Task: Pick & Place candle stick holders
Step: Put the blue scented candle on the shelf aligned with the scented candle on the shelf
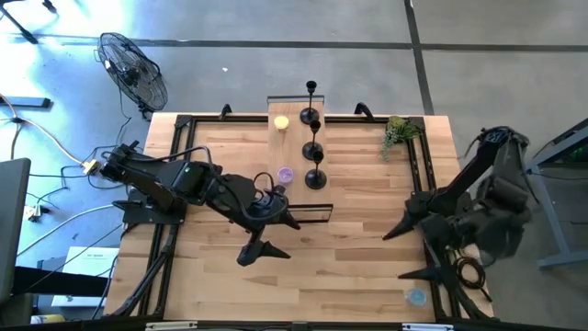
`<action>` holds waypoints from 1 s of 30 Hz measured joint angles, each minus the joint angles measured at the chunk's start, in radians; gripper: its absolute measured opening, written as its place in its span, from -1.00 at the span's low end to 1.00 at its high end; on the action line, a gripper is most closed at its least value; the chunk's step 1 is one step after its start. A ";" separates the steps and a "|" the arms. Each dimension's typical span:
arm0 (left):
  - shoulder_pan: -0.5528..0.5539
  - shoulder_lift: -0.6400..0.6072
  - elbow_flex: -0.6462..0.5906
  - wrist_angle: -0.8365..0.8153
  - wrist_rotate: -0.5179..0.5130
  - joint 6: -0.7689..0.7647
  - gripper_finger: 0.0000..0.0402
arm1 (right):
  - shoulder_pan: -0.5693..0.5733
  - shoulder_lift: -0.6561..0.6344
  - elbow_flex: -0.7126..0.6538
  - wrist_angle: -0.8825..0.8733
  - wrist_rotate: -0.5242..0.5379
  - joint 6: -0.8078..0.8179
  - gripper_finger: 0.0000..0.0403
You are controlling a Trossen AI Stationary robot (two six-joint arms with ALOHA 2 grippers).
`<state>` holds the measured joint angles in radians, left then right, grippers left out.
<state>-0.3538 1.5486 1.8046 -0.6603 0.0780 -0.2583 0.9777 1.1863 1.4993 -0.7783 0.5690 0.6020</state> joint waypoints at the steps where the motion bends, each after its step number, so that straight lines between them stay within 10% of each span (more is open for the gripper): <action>1: 0.000 0.000 0.000 -0.002 0.000 0.005 0.68 | 0.000 0.038 0.069 -0.105 -0.033 0.062 0.97; 8: 0.000 0.000 0.000 -0.001 0.000 0.072 0.68 | -0.003 0.317 0.447 -0.806 -0.337 0.637 0.97; 30: 0.001 0.000 0.000 -0.097 -0.149 0.213 0.68 | 0.041 0.380 0.095 -0.641 -0.687 1.591 0.98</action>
<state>-0.3527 1.5482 1.8050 -0.7573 -0.0708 -0.0452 1.0183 1.5665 1.5947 -1.4193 -0.1178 2.1932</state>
